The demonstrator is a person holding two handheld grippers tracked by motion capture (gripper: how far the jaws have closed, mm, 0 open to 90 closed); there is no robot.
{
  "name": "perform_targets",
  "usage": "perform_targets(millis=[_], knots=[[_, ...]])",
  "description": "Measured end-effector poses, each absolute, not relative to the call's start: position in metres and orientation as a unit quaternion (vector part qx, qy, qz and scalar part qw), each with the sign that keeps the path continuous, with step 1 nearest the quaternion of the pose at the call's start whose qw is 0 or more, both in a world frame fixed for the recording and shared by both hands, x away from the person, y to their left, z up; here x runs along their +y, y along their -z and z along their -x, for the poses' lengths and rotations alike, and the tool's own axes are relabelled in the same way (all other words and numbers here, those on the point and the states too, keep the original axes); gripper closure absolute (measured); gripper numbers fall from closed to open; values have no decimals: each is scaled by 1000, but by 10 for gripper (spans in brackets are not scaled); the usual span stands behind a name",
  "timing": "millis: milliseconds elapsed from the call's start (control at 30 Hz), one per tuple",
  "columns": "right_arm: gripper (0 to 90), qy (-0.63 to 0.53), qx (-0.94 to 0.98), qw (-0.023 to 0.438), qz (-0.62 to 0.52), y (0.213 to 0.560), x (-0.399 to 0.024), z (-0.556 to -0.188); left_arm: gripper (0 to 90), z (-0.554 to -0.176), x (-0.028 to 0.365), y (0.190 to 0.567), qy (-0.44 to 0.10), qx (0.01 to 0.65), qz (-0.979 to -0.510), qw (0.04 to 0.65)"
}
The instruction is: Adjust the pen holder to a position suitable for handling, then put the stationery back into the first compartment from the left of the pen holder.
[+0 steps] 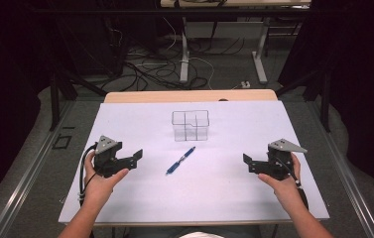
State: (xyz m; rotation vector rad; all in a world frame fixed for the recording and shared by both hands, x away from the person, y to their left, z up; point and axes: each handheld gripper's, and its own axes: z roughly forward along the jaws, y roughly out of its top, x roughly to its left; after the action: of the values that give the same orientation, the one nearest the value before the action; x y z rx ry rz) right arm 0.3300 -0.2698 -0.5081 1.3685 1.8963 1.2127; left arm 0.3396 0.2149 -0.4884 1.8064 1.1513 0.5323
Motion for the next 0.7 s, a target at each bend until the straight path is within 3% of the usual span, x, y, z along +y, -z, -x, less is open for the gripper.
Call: perform_targets(millis=[333, 700], knots=[[23, -442, 700, 250, -503, 512, -271, -329, 176, -349, 203, 482, -220, 452, -737, 451], [69, -439, 703, 248, -501, 513, -271, -329, 270, -361, 187, 472, -215, 437, -749, 449]])
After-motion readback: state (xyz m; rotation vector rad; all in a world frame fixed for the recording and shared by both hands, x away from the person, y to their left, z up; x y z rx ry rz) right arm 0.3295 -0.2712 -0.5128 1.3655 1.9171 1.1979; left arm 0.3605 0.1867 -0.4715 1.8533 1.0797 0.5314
